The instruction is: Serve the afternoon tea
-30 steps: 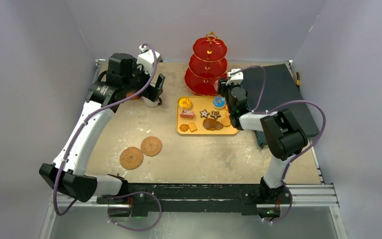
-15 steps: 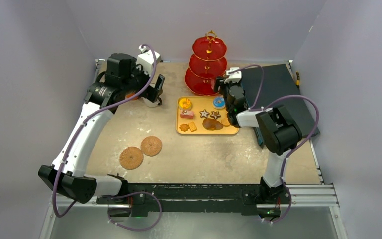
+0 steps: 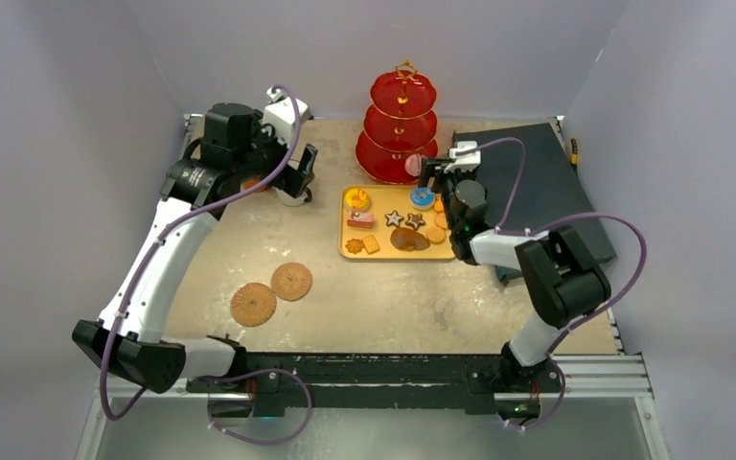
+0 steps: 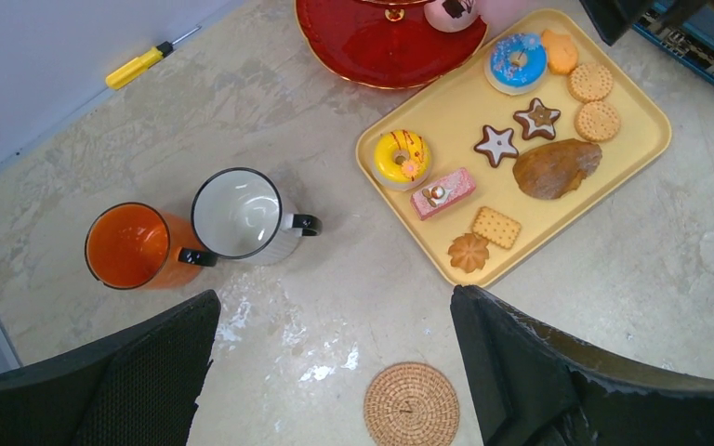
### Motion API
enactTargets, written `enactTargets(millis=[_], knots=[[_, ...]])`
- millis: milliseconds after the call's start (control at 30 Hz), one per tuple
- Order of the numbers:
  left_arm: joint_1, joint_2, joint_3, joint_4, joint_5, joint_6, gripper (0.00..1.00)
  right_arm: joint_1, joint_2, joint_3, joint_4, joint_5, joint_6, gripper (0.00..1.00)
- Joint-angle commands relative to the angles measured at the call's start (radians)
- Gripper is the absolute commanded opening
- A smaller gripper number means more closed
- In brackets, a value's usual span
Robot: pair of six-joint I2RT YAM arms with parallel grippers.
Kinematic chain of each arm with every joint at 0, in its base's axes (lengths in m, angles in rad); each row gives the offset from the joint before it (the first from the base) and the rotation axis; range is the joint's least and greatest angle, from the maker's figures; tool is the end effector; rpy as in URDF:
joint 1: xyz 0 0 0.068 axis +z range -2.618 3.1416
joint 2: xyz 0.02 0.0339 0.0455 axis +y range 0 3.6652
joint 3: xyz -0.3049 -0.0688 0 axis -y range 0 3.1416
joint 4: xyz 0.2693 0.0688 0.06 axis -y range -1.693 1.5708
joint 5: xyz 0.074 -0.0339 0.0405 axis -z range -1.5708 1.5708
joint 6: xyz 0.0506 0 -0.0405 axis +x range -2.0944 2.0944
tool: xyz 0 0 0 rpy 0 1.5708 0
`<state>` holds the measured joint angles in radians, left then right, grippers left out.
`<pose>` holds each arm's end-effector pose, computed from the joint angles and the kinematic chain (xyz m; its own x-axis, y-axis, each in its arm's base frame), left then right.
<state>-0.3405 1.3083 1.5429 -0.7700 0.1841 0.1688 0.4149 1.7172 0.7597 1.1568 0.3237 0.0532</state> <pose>0.2752 -0.1073 0.4658 -0.3940 0.3148 -0.8635 0.5507 0.8330 0.0524 0.3617 0.1417 0.2536 0.1758 0.1325 -0.9755 -0.1063 0.9877 0.1150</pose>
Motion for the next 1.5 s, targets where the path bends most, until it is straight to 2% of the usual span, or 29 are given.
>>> enactTargets(millis=[0,233,733,933,1167,1467], knots=[[0.005,-0.032,0.037,0.006,0.025,0.008,0.95,0.042,-0.114,-0.083,0.027,0.003,0.005,0.79],[0.006,-0.038,0.033,0.000,0.036,0.007,0.95,0.073,-0.177,-0.167,0.000,0.021,0.019,0.80],[0.006,-0.034,0.042,-0.003,0.041,0.016,0.94,0.073,-0.066,-0.146,-0.018,-0.002,0.039,0.79],[0.006,-0.026,0.046,-0.002,0.041,0.010,0.93,0.073,-0.052,-0.137,0.007,0.000,0.039,0.66],[0.005,-0.019,0.049,-0.003,0.045,0.010,0.91,0.073,-0.129,-0.136,0.022,0.009,0.028,0.50],[0.006,-0.004,0.062,-0.004,0.058,0.009,0.90,0.074,-0.139,-0.105,0.060,-0.023,0.105,0.47]])
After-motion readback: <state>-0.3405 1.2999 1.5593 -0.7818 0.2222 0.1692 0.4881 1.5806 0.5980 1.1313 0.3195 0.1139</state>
